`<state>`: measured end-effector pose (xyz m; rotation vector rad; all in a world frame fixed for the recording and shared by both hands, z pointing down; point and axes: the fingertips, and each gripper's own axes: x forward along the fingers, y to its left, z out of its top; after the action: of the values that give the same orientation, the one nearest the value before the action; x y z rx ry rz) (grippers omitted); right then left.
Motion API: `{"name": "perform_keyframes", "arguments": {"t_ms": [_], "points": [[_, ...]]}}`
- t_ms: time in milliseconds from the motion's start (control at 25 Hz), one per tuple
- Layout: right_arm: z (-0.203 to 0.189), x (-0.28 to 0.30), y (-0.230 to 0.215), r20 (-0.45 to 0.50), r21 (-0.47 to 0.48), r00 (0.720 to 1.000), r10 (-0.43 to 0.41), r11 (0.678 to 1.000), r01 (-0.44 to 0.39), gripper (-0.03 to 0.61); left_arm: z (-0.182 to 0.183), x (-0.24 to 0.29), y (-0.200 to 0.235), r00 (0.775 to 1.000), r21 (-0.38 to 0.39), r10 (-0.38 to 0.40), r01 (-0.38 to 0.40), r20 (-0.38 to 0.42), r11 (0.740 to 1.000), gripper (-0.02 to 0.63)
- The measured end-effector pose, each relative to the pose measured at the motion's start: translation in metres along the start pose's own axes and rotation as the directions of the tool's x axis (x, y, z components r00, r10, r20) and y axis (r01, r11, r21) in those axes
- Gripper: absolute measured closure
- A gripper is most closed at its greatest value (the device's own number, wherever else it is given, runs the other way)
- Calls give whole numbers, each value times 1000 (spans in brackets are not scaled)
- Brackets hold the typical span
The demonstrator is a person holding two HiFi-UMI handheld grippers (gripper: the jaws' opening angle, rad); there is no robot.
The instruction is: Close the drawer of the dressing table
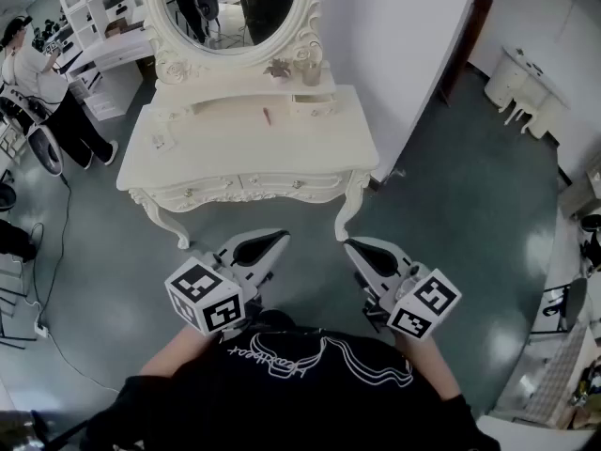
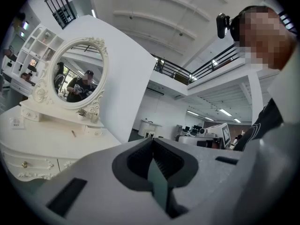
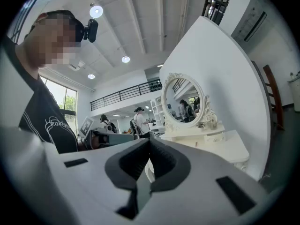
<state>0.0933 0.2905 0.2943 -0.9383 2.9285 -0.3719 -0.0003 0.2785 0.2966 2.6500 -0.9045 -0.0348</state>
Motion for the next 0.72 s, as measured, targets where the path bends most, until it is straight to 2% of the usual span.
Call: {"name": "perform_keyframes", "arguments": {"t_ms": [360, 400, 440, 560, 640, 720], "points": [[-4, -12, -11, 3, 8, 998, -59, 998, 59, 574, -6, 1, -12, 1000, 3, 18, -18, -7, 1000, 609], [-3, -13, -11, 6, 2, 998, -61, 998, 61, 526, -5, 0, -14, 1000, 8, 22, -22, -7, 1000, 609], [-3, -14, -10, 7, -5, 998, -62, 998, 62, 442, -4, -1, -16, 1000, 12, 26, -26, -6, 1000, 609], [-5, -17, -12, -7, -34, 997, -76, 997, 76, 331, -2, -2, -22, 999, 25, 34, -33, -4, 999, 609], [-6, -20, -16, -13, -55, 996, -92, 994, 91, 291, -1, -2, -25, 999, 35, 35, -35, -3, 999, 609], [-4, -23, -19, -9, -68, 995, -103, 992, 102, 278, 0, -2, -26, 999, 43, 39, -39, 2, 998, 609]]}}
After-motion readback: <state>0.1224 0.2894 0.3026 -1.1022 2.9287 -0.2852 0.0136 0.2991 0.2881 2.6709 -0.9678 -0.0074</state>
